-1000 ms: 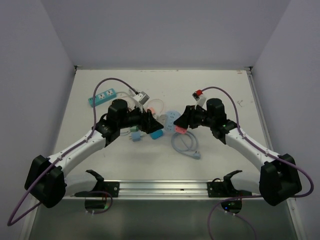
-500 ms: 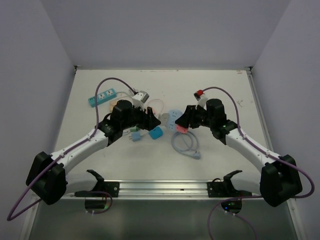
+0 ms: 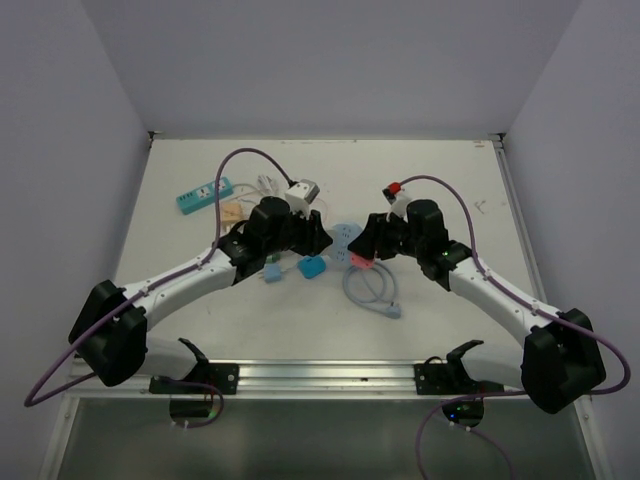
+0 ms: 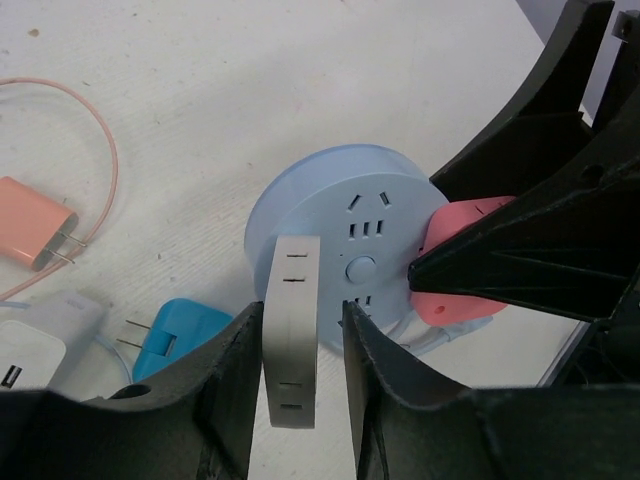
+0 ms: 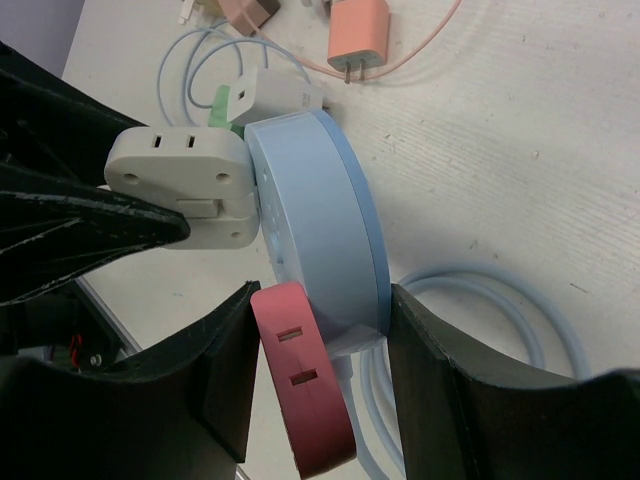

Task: Pull the plug off the socket

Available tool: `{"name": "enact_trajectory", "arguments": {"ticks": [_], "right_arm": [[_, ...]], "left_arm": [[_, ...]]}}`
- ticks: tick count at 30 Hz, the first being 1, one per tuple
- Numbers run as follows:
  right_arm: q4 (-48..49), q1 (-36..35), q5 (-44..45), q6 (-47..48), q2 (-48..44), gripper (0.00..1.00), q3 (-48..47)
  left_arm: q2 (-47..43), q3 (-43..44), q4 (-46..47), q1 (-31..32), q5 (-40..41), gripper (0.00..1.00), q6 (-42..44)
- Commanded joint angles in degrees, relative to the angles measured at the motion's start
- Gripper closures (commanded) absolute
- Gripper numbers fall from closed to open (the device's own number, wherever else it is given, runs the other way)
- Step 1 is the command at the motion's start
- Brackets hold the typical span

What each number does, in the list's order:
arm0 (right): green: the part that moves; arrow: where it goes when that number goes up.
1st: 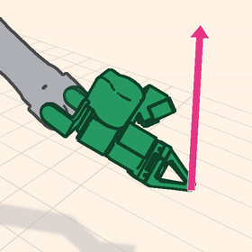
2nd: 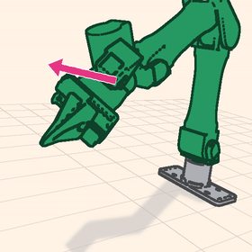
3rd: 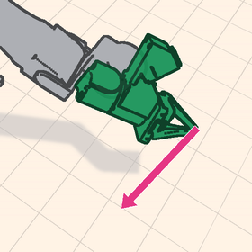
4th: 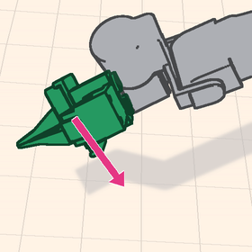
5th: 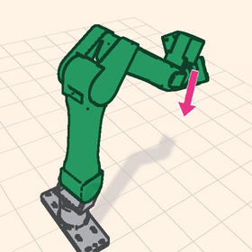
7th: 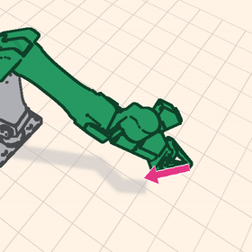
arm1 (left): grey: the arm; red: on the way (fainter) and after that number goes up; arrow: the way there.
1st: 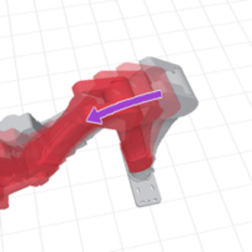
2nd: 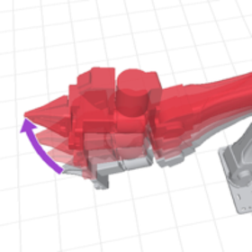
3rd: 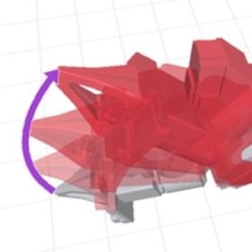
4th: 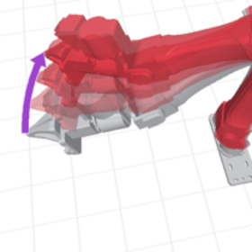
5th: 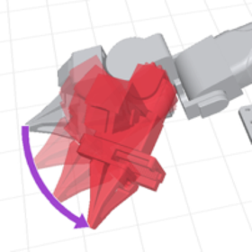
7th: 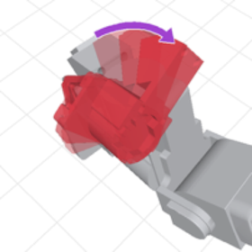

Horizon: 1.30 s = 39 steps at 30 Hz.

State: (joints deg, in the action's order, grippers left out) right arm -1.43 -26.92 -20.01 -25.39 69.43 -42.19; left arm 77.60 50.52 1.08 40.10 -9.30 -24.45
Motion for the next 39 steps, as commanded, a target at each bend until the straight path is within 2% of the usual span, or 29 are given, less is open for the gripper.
{"name": "enact_trajectory", "arguments": {"ticks": [1, 6, 7, 9, 13, 19, 24, 29, 34, 39], "right_arm": [[2.1, -0.2, 1.6, 0.9, -1.6, 1.00, -3.2], [2.0, -0.2, 2.9, 0.4, -0.7, 1.00, -3.2], [1.8, -0.2, 3.3, 0.3, -0.4, 1.00, -3.2], [1.0, -0.3, 5.3, 0.3, 0.1, 1.00, -3.2], [-2.5, -0.2, 10.6, 0.2, 0.9, 1.00, -3.6], [-8.8, -0.2, 19.8, -1.1, 4.6, 1.00, -5.3], [-11.2, -0.2, 25.0, -2.0, 8.0, 1.00, -5.7], [-11.0, -0.2, 25.3, -2.3, 9.1, 1.00, -5.6], [-10.6, -0.2, 24.7, -1.8, 9.7, 1.00, -6.0], [-6.3, -0.2, 17.3, -1.8, 9.1, 1.00, -4.6]], "left_arm": [[0.8, 2.8, 0.2, 1.3, 4.2, 0.61, 1.2], [0.9, 2.7, 0.0, 3.0, 5.5, 0.74, 1.9], [0.7, 2.7, 0.0, 3.1, 5.8, 0.81, 2.1], [0.5, 2.6, -0.1, 3.5, 6.0, 0.85, 2.4], [-0.1, 2.7, -0.5, 3.8, 6.8, 1.00, 2.8], [-0.4, 3.3, -1.0, 4.5, 7.6, 1.00, 3.1], [-1.7, 4.1, -5.4, 5.1, 8.4, 1.00, 2.8], [-4.6, 6.2, -10.5, 5.1, 11.4, 1.00, 2.3], [-5.2, 11.1, -19.7, 5.1, 14.1, 1.00, 1.9], [-5.6, 12.1, -19.5, 5.1, 13.4, 1.00, 2.2]]}}
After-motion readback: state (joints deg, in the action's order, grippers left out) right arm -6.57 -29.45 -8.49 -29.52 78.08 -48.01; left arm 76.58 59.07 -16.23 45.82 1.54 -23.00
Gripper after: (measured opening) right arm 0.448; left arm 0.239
